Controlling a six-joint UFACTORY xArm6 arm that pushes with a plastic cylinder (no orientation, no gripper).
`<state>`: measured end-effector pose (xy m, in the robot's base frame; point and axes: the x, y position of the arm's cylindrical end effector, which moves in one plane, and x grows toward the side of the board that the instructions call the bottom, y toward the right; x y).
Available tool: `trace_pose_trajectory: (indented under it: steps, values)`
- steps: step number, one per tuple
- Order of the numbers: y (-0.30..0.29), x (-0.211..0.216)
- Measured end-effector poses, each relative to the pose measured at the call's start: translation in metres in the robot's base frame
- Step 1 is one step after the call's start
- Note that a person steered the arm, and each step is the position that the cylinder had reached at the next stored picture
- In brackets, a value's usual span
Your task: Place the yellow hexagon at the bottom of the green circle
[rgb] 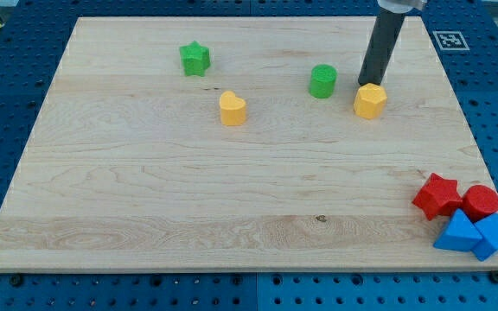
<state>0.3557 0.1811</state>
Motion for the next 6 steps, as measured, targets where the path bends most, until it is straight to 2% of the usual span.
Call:
trace_pose_trajectory:
  steps: [2, 6]
  values:
    - [0.02, 0.032]
    - [-0.028, 0.035]
